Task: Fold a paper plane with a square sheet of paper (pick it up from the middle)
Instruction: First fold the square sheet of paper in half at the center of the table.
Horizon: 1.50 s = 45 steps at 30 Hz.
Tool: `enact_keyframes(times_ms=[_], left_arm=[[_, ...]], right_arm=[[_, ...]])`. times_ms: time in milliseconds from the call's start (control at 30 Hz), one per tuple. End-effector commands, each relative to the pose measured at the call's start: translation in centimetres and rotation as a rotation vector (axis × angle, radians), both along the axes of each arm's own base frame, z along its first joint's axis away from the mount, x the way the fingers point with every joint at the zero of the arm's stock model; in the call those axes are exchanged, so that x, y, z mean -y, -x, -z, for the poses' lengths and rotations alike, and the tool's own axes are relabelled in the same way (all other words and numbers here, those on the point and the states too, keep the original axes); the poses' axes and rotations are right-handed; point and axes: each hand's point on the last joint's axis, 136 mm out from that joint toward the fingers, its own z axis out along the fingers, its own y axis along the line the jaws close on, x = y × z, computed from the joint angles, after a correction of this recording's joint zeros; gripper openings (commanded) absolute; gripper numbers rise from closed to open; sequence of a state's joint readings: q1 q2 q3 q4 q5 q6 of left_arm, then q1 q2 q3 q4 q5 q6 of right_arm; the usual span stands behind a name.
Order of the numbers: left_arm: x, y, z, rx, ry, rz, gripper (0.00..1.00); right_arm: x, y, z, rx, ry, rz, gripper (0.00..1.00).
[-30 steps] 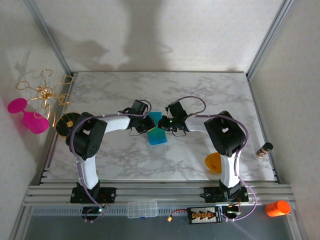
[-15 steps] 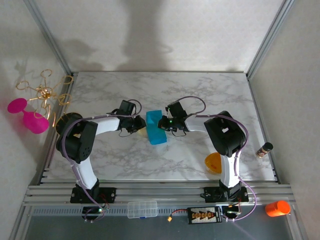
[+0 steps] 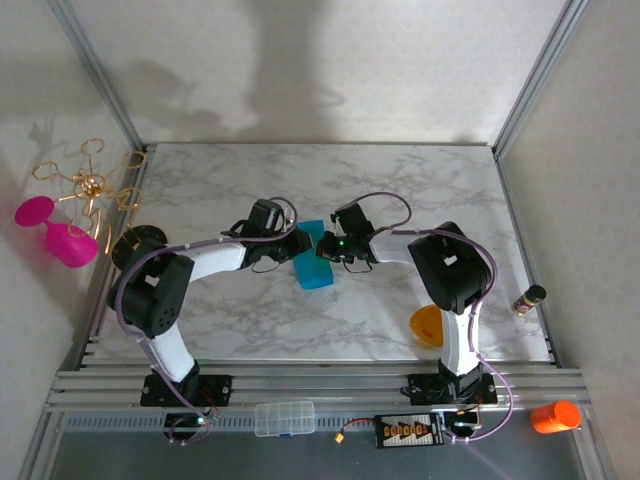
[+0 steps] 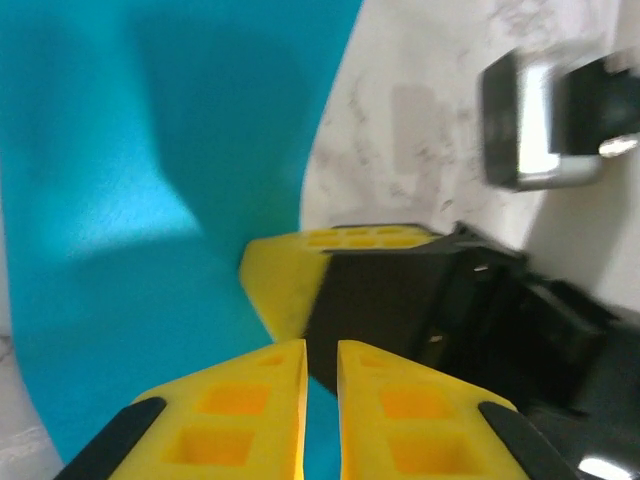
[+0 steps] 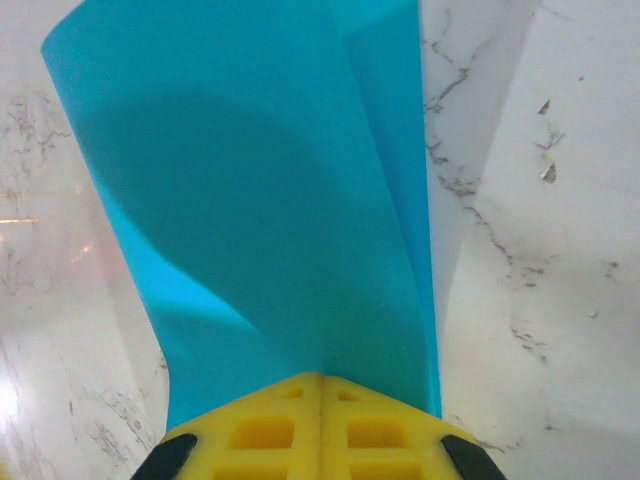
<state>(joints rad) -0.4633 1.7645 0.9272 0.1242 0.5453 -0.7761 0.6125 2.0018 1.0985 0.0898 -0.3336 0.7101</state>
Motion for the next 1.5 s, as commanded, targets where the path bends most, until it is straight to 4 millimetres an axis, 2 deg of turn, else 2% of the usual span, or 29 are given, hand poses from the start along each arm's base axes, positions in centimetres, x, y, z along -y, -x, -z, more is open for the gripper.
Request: enact_keyframes(times_ms=[0,200,333,433,533,667,767,867,967,1133,1267,1367,1467], left_arm=[[-1.2,0.5,2.8,-0.060,-0.028,-0.059,0.16],[-2.3,2.4,5.5,-0.115,-0.075,-0.045,0.16],[-3.8,3.5,6.8,-0.134,-0.167,-0.020,0.17],[-6.0,3.7,6.8,-0.134,-0.230,-0.027,0.17],[-7.3,3.1,5.3,-0.104,-0.228,-0.046,0.17],[-5.1,2.2,1.6,-0.038,-0.091,-0.044,0.17],[-3.0,1.8,0.0,-0.018,0.011,-0.051,0.17],[-1.4,1.4,0.0,-0.023,0.055,-0.047,0.17],[-0.8,1.1,1.6,-0.067,0.030,-0.050,0.17],[-3.4,1.5,5.6,-0.187,-0.122,-0.122,0.16],[-5.9,2.4,7.2,-0.231,-0.190,-0.166,0.16],[-8.2,2.7,7.1,-0.230,-0.248,-0.198,0.16],[-9.4,2.5,5.5,-0.198,-0.239,-0.218,0.16]], right_arm=[[6.5,5.1,9.2,-0.219,0.314,0.058,0.00],[6.6,5.3,9.5,-0.231,0.313,0.074,0.00],[6.8,5.6,9.8,-0.245,0.321,0.080,0.00],[7.2,5.7,9.9,-0.244,0.326,0.095,0.00],[7.3,5.7,10.0,-0.244,0.328,0.101,0.00],[7.2,5.6,9.9,-0.240,0.326,0.100,0.00],[7.2,5.6,10.0,-0.242,0.327,0.100,0.00],[7.2,5.7,10.0,-0.245,0.326,0.099,0.00],[7.2,5.7,10.1,-0.247,0.326,0.099,0.00],[7.3,5.9,10.0,-0.250,0.328,0.101,0.00],[7.4,6.0,10.1,-0.253,0.332,0.100,0.00],[7.4,6.0,10.1,-0.253,0.333,0.102,0.00],[7.4,6.0,10.1,-0.250,0.331,0.103,0.00]])
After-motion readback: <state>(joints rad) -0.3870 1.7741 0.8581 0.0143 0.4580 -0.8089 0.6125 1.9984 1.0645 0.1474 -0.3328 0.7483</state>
